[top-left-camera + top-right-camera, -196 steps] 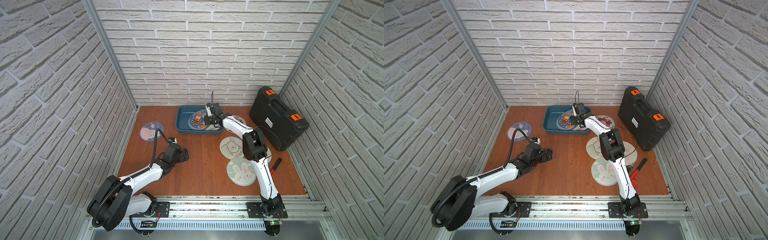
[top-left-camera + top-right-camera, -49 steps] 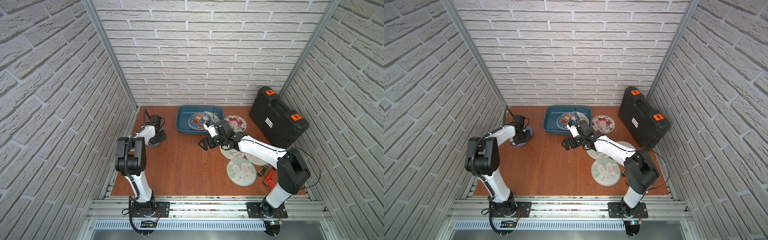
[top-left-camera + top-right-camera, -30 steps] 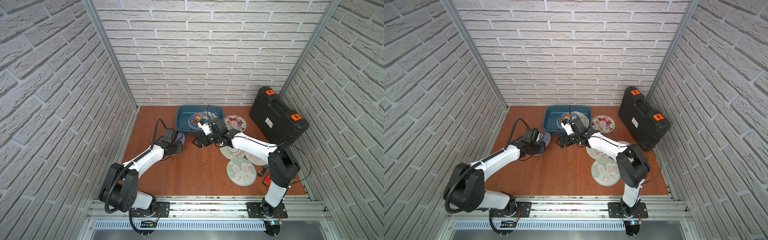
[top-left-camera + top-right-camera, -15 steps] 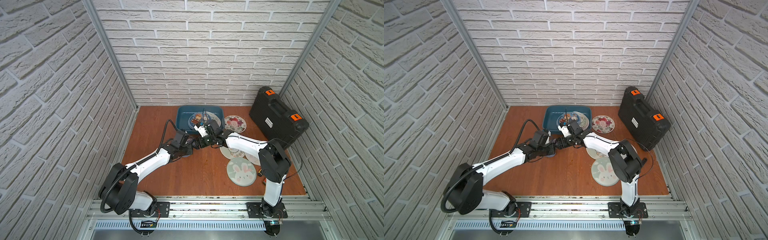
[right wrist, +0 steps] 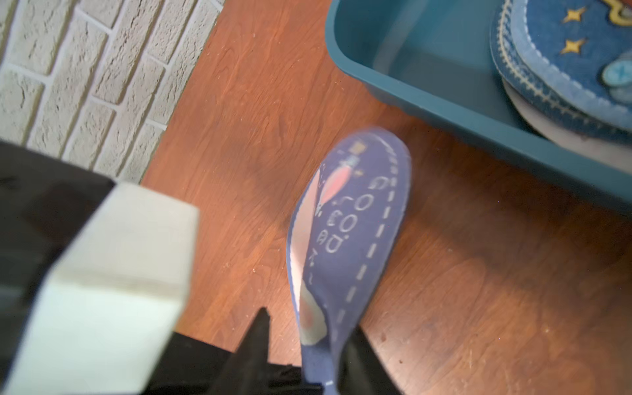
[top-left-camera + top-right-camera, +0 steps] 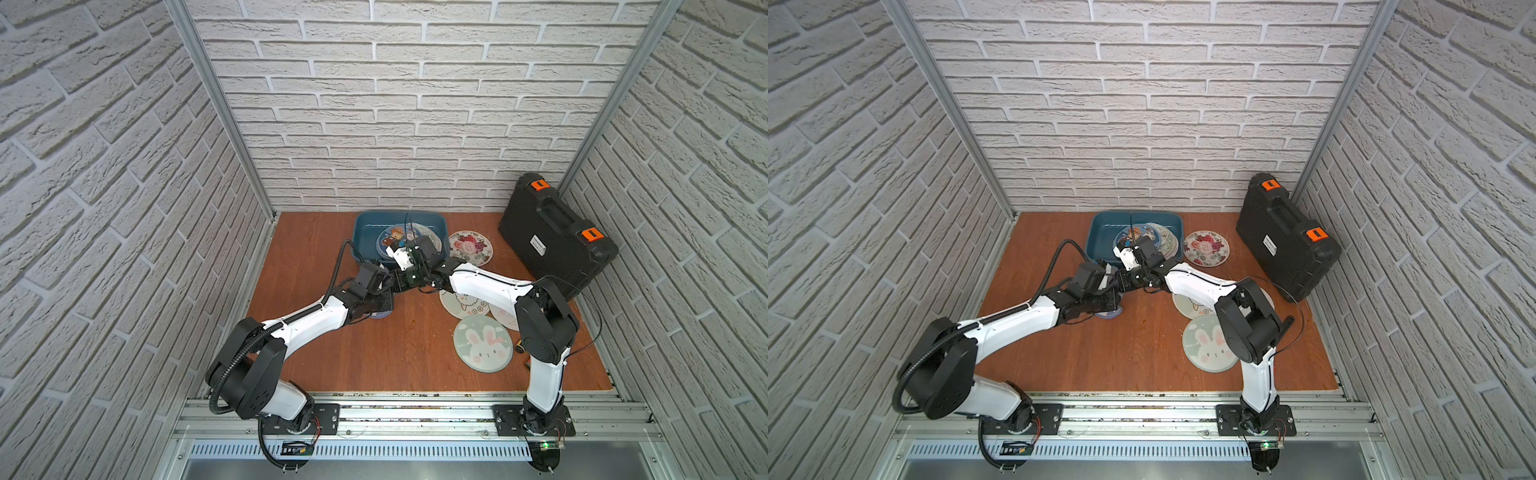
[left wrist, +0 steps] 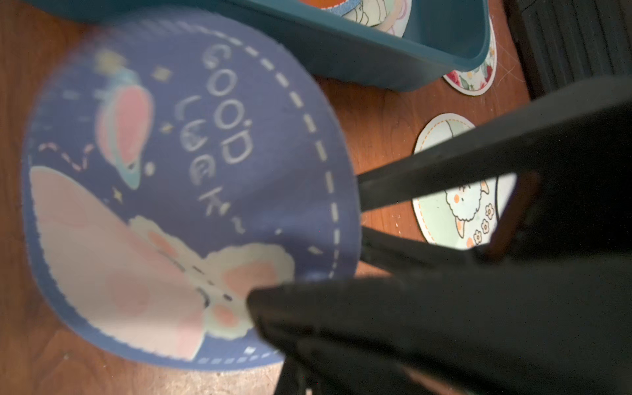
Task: Put the coasters into the storage box
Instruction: Place the coaster in the storage box.
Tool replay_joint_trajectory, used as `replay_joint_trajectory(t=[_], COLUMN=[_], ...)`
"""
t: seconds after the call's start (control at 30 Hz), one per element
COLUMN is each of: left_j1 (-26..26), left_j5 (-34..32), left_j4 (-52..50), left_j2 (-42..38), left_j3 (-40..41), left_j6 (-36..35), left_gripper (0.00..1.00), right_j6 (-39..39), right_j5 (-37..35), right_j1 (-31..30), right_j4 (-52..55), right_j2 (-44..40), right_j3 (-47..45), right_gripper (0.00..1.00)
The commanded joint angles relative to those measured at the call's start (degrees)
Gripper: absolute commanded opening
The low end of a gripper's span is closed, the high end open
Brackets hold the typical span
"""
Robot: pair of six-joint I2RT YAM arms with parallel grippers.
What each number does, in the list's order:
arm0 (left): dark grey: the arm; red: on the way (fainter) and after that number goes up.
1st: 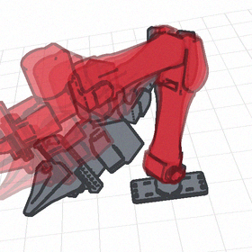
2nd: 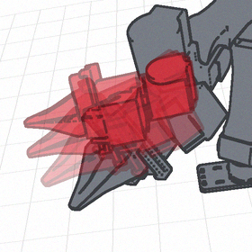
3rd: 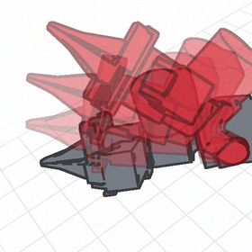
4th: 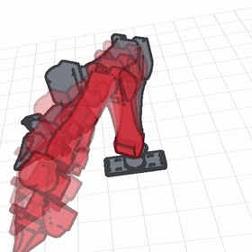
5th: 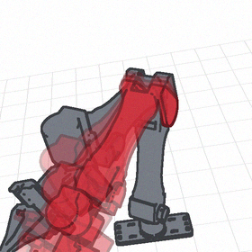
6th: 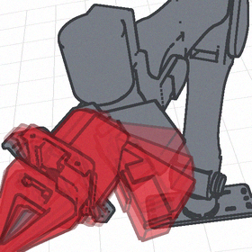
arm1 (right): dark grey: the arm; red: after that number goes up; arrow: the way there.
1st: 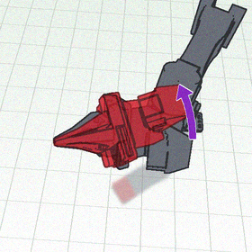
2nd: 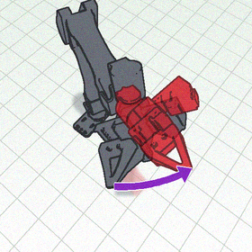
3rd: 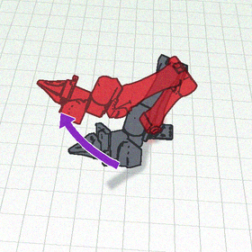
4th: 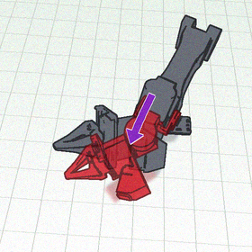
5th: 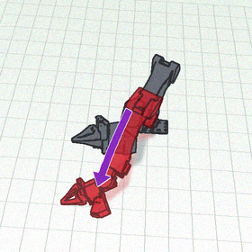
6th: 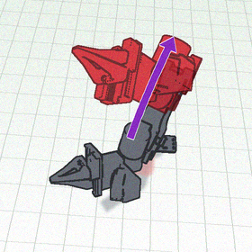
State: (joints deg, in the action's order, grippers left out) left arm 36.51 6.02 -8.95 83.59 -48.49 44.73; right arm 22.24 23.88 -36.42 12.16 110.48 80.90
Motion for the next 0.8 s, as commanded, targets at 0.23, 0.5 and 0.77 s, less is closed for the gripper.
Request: replay_joint_trajectory(t=[0.23, 0.5, 0.77], left_j1=[0.5, 0.0, -1.2], left_j5=[0.5, -2.6, -7.6], left_j4=[4.1, 3.6, 3.5], left_j2=[-0.5, -2.2, -7.1], left_j3=[-1.0, 0.8, 4.2], left_j6=[-0.1, -0.3, -0.1], left_gripper=[0.0, 0.61, 0.97], right_j6=[-0.8, -5.2, -8.5], right_j5=[1.0, -3.6, -6.5], right_j1=[-0.7, -0.7, -0.5], right_j4=[-0.9, 4.9, 8.8], right_j2=[1.1, 0.3, -1.2], right_j3=[1.2, 4.4, 8.2], right_gripper=[0.06, 0.06, 0.06])
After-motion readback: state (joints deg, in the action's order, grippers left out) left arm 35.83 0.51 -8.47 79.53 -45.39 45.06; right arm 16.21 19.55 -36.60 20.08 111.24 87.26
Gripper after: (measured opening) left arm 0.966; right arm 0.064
